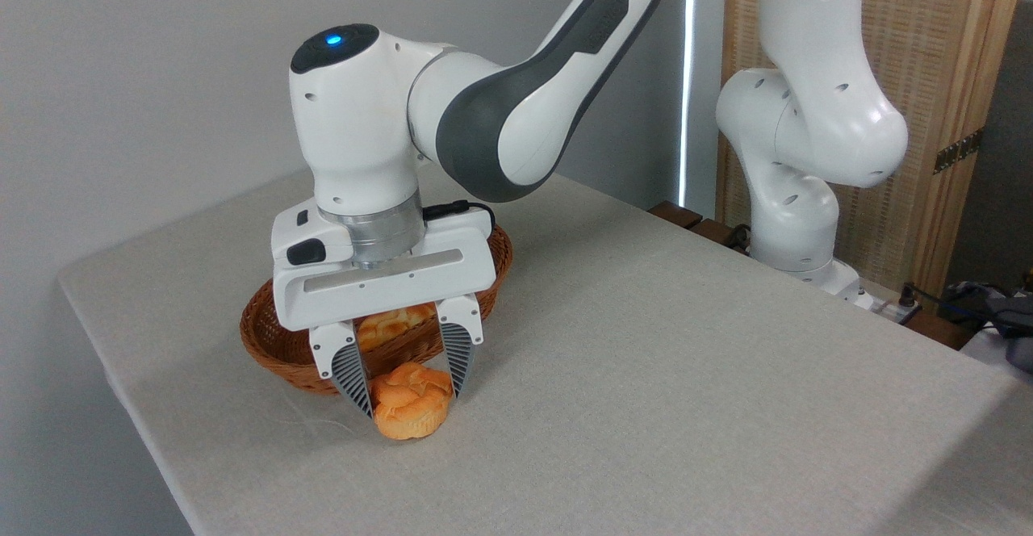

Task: Put bread into the basket
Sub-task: 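Lower the gripper around the round golden bun beside the basket, then close the gripper fingers on the round bun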

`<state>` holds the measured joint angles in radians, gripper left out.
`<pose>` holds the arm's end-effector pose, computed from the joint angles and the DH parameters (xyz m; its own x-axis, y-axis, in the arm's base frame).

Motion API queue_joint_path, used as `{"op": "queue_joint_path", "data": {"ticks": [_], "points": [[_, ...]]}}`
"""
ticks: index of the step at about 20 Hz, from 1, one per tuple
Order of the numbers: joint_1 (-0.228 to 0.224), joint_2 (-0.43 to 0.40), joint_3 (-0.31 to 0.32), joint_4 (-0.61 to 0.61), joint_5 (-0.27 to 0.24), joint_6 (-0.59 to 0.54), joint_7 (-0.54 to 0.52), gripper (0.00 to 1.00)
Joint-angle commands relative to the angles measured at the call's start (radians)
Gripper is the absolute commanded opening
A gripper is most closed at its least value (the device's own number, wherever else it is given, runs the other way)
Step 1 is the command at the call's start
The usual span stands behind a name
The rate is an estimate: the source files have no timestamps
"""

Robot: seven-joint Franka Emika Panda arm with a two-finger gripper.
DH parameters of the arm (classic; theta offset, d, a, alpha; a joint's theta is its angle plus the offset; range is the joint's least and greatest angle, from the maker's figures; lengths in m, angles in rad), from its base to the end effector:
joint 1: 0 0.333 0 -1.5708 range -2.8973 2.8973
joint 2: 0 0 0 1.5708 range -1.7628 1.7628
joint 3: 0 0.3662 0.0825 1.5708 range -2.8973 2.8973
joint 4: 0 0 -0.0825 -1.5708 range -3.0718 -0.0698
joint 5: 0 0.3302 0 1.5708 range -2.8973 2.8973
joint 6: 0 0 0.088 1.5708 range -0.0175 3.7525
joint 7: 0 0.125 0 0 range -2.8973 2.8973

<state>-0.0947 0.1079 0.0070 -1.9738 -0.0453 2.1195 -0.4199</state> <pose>0.5402 -0.0504 0.4772 0.9373 0.3480 0.0183 0.3468 -0.9366 0.0506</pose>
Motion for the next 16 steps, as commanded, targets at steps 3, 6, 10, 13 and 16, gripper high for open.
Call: {"op": "queue_joint_path", "data": {"ticks": [3,6,10,13,16], "points": [[-0.005,-0.005,0.001,-0.014,-0.005,0.028,0.007,0.58],[-0.005,-0.005,0.001,-0.014,-0.005,0.028,0.009,0.58],[-0.005,-0.005,0.001,-0.014,-0.005,0.028,0.009,0.58],[-0.005,-0.007,0.001,-0.014,-0.005,0.027,0.010,0.58],[-0.005,-0.016,0.001,-0.011,-0.005,0.022,0.067,0.58]]}}
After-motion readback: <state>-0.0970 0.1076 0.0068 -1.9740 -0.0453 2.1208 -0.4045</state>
